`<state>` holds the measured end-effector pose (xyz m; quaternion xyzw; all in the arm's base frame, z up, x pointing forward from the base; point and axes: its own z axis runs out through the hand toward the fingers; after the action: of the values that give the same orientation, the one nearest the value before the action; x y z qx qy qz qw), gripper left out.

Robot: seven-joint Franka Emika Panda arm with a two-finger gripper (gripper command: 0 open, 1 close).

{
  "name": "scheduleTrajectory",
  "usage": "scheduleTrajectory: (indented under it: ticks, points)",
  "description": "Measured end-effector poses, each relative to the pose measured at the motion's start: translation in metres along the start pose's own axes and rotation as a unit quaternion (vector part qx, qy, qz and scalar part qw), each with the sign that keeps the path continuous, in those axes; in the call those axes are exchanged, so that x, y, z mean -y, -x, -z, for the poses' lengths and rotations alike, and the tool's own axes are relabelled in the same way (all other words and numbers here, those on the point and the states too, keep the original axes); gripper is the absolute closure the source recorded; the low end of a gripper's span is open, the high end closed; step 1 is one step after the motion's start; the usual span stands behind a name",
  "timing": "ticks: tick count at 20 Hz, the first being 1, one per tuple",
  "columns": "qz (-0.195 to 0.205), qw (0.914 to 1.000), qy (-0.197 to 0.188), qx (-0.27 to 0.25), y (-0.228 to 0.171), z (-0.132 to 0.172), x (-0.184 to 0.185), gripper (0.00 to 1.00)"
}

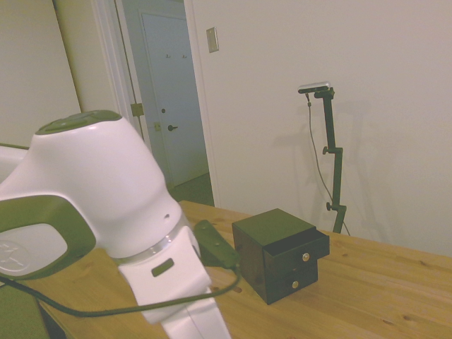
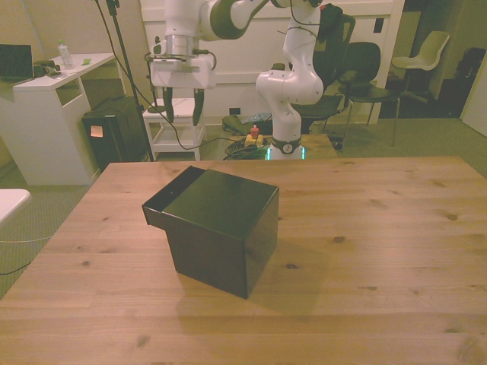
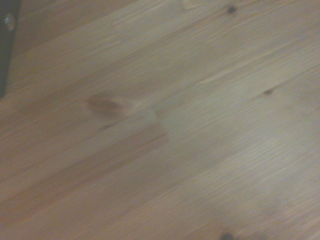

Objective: Close the top drawer

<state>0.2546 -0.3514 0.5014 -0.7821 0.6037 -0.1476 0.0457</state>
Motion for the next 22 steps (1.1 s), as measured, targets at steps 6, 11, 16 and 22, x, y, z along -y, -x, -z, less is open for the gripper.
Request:
scheduleTrajectory:
  ticks: [6, 11, 16, 22]
  points:
    - [-0.027, 0.9996, 0.009, -0.007, -0.072, -0.010, 0.009, 0.00]
    - [-0.025, 0.9994, 0.016, -0.020, -0.107, -0.015, 0.036, 0.00]
    - [-0.002, 0.9995, 0.023, -0.023, -0.119, -0.028, 0.078, 0.00]
    - [0.021, 0.9993, 0.024, -0.017, -0.109, -0.045, 0.130, 0.00]
